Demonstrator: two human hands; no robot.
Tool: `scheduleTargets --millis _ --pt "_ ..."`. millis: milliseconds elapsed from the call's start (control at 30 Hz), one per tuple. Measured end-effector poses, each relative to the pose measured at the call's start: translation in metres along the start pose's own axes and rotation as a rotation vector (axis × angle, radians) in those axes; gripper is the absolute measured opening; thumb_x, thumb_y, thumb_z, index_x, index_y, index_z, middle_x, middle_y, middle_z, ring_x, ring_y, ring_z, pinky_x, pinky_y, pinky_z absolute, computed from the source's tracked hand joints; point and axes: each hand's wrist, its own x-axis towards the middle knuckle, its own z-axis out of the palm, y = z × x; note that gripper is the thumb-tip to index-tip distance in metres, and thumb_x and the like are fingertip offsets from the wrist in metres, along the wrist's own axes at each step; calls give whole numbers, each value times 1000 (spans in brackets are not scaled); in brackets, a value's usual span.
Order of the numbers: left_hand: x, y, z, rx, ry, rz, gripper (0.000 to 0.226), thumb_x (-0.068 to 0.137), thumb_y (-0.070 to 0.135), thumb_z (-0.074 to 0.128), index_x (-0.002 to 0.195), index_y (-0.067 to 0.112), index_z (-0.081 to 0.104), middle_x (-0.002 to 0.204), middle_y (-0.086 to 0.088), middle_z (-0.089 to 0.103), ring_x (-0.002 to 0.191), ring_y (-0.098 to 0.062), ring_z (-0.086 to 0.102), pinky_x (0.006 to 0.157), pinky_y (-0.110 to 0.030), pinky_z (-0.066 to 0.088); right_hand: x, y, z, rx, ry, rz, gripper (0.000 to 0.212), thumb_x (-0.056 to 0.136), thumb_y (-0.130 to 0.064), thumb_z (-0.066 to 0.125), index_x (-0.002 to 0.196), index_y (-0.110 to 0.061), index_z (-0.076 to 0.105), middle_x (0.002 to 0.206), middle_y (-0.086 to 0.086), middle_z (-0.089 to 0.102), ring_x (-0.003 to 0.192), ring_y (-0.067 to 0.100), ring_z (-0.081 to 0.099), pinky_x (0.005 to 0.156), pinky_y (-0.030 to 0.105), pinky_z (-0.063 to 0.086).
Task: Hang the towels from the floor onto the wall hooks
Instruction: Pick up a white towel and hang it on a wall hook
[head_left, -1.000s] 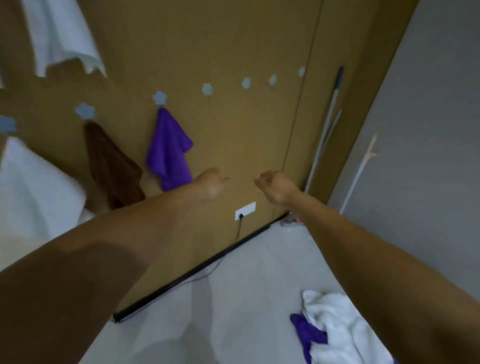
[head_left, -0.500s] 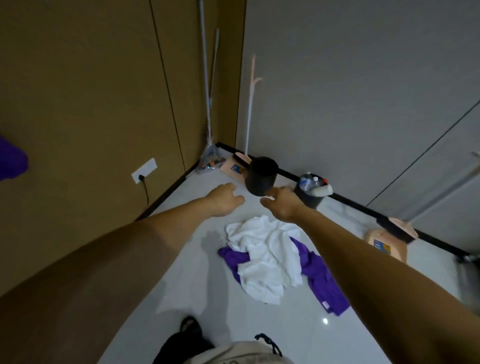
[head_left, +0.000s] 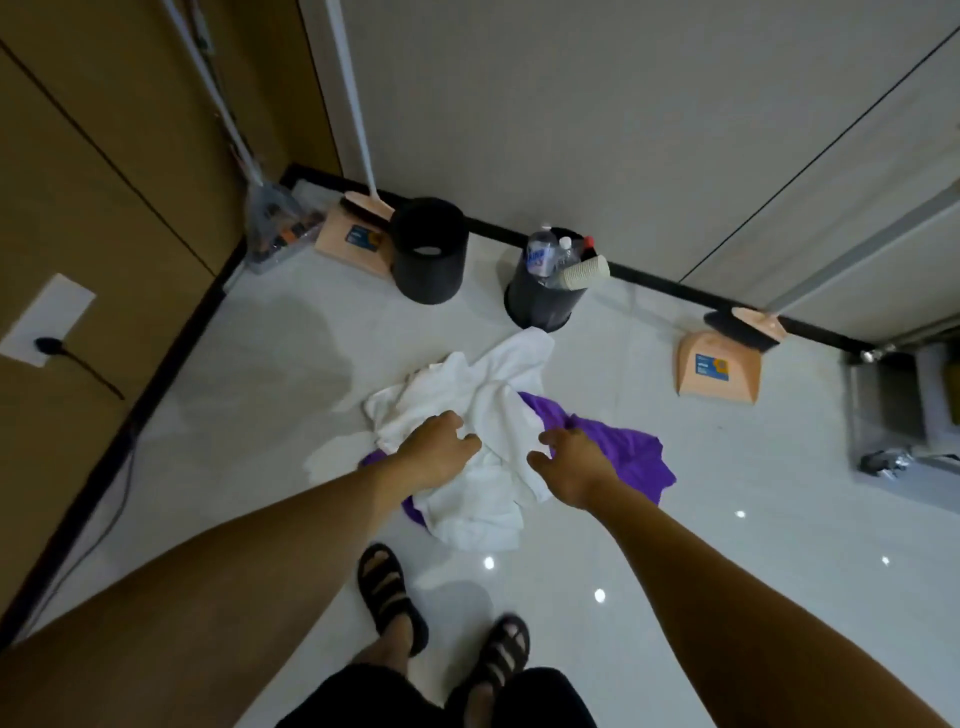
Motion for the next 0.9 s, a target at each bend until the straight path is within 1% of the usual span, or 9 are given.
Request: scheduleTargets --millis 133,200,300,467,567,633,733,833,900 --pt "80 -36 58 37 -55 -92 50 89 39 48 120 0 50 124 -20 56 112 -33 54 89 -37 42 86 36 57 20 -80 42 50 95 -40 48 138 -15 47 138 13 50 125 31 48 104 39 42" --pt "122 -55 86 34 -54 -113 48 91 38 49 125 4 51 128 -17 56 115 -29 53 94 -35 41 133 59 91 30 -73 47 48 95 -39 49 136 -16 49 137 10 51 125 29 48 103 36 42" --pt "189 -81 135 33 -73 -121 51 93 37 48 137 13 45 140 -10 49 125 -25 47 100 -32 36 200 105 145 43 -64 89 44 94 -34 50 134 -17 52 135 8 52 122 27 50 98 35 41" --pt "286 -128 223 88 -122 -61 49 94 37 45 138 16 43 139 -7 46 121 -23 49 90 -27 36 292 199 235 64 -98 201 40 95 -27 49 133 -16 51 131 9 56 121 26 51 100 34 39" --pt "317 -159 261 117 -121 -33 47 95 35 46 138 15 43 138 -6 47 120 -22 50 94 -28 37 330 233 278 64 -66 230 41 94 -23 50 135 -18 48 132 7 55 121 25 51 102 36 40" --pt "326 -178 278 129 -130 -21 45 96 34 46 137 15 45 137 -7 48 119 -22 51 97 -29 38 345 244 301 22 -37 219 43 93 -22 53 135 -18 47 130 7 54 118 27 54 99 38 44" --pt "329 -199 293 130 -151 -31 45 96 34 46 137 15 45 138 -5 48 119 -21 50 98 -29 38 359 247 326 -71 21 183 38 89 -17 55 127 -15 51 118 9 58 107 29 58 87 39 48" --pt "329 -207 296 118 -149 -35 44 96 34 47 136 16 46 136 -5 49 118 -21 51 96 -28 39 368 248 335 -94 165 178 19 92 -13 48 108 -9 59 95 9 64 87 31 62 73 37 49" --pt "328 -205 294 103 -152 -31 44 95 34 48 136 16 46 136 -5 48 118 -20 50 96 -28 39 369 250 331 -120 191 143 18 95 -15 45 95 -8 62 78 7 61 71 30 59 63 33 45"
